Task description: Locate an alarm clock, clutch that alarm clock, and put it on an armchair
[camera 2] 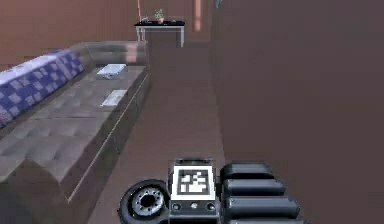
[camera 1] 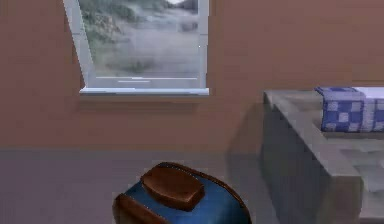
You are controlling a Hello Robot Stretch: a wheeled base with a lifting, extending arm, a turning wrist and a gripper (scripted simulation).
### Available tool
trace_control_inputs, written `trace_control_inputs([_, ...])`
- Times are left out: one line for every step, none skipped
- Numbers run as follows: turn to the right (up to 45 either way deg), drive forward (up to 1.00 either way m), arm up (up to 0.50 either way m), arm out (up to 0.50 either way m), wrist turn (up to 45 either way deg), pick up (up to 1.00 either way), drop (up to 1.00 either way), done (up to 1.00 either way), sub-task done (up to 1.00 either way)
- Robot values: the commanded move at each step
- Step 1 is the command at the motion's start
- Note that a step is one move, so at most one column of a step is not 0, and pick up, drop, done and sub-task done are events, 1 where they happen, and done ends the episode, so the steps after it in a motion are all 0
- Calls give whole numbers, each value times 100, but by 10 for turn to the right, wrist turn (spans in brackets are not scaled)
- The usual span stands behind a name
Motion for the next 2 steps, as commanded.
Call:
trace_control_inputs([0, 30, 0, 0, 0, 0, 0, 0, 0])
trace_control_inputs([-450, 0, 0, 0, 0, 0, 0, 0, 0])
